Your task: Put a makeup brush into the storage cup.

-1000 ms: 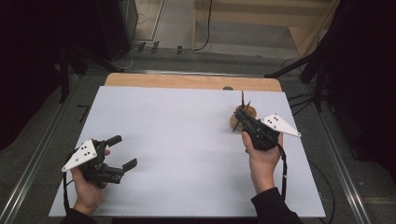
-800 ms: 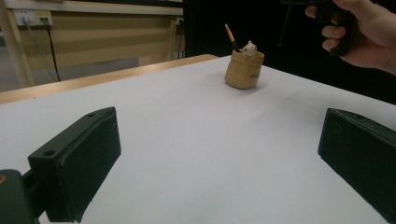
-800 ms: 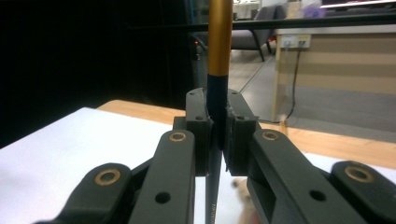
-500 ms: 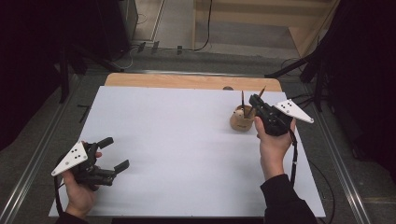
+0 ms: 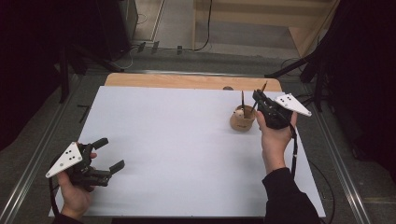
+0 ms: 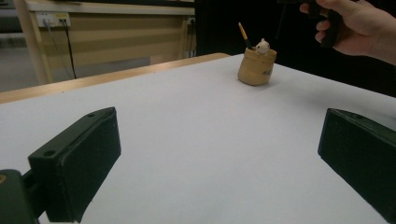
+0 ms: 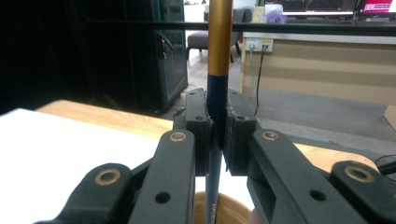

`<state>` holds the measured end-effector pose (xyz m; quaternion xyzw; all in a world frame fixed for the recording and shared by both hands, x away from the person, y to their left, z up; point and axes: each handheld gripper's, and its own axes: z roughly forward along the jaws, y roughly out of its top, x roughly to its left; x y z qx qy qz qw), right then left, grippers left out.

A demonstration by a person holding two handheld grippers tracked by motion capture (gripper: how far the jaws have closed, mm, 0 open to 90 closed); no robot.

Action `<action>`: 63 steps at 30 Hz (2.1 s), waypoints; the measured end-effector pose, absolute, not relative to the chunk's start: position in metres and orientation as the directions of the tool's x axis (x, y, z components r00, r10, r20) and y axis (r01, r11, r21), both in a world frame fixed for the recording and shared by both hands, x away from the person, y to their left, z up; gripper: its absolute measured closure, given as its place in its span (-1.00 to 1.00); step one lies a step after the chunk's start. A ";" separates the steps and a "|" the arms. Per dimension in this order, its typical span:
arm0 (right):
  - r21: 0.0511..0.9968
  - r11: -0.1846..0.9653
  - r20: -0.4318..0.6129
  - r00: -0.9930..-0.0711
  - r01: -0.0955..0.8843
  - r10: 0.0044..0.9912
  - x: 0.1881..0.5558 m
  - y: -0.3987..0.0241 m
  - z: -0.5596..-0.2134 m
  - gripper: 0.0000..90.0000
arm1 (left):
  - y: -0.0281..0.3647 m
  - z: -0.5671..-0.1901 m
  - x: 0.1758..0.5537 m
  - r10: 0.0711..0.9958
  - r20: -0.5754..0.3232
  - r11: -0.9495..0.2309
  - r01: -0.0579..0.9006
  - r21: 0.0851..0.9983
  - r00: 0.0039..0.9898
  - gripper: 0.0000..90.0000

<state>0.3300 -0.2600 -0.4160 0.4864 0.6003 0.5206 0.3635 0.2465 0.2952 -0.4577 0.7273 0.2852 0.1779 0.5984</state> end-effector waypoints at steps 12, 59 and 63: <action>0.965 -0.003 0.072 -0.251 0.262 0.965 0.346 -0.262 -0.439 0.86 | 0.298 -0.458 0.244 0.629 -0.075 -0.131 0.201 0.971 0.774 -1.00; 0.934 -0.035 0.137 -0.264 0.357 0.955 0.310 -0.282 -0.460 -0.42 | 0.298 -0.460 0.240 0.625 -0.079 -0.131 0.204 0.970 0.777 -1.00; 0.935 -0.028 0.138 -0.291 0.354 0.947 0.298 -0.285 -0.458 -0.71 | 0.297 -0.460 0.240 0.624 -0.080 -0.131 0.205 0.970 0.777 -1.00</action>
